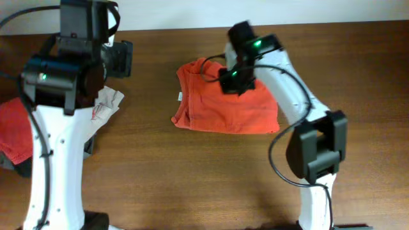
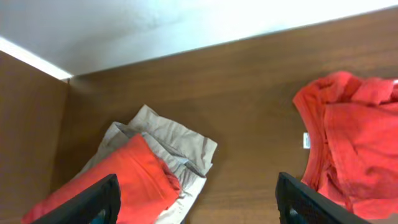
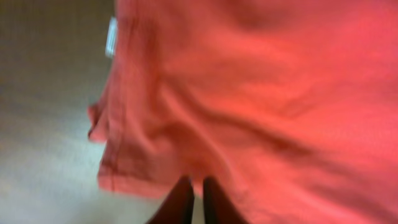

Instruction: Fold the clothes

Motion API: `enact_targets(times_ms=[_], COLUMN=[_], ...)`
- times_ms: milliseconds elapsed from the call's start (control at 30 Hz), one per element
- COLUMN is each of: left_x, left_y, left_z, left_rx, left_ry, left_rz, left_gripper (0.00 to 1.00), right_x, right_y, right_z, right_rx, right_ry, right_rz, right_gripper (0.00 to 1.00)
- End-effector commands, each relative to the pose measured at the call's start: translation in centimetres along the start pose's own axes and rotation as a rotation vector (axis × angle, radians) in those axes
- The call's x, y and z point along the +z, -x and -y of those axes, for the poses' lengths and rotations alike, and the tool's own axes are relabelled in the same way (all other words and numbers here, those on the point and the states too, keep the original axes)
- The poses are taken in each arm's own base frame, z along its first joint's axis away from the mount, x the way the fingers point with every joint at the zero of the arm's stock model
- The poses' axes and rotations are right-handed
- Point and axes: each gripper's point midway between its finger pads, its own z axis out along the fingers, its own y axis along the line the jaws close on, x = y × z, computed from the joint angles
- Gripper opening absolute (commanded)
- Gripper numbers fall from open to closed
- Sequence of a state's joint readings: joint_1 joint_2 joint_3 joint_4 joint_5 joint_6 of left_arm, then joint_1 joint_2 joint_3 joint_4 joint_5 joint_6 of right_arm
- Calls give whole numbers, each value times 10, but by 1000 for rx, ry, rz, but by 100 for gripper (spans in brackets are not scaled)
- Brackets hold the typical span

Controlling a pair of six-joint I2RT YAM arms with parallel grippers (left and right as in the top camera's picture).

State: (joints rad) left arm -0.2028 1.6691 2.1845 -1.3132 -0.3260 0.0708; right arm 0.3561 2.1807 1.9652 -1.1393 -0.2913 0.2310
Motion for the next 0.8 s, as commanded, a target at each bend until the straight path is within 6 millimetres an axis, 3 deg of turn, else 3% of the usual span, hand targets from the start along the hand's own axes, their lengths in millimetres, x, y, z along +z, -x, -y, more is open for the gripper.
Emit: enact_targets(times_ms=[0,133,267,367,500,667,767], left_x=[20,26,25,25,26,28,28], left_y=[-3,-5,-5,-5,-5,-6,-5], left_z=[7,9,9,9,9,4,9], left_rx=[27,32,32,32,33,24,17], left_ry=[-3,-5,-4,-4,-4,2,-38], left_rz=[-47,-61,-60,-61,-62,-65,-64], left_gripper=[79,80,79,79,81,83,83], right_x=[63,96,103,89,50,-8,-16], right_y=[-43,-63,-75,-74,-41,12,32], right_z=[-36,-55,-88,-113,-114,-91,-65], right_rx=[12,5,-109,-235,-251,-218,-123], right_ry=[105,117,224,342,372,376,341], right_rz=[-149,-156,-169,-154,-43,137,182], right_gripper=[9,9,9,8,8,8,8])
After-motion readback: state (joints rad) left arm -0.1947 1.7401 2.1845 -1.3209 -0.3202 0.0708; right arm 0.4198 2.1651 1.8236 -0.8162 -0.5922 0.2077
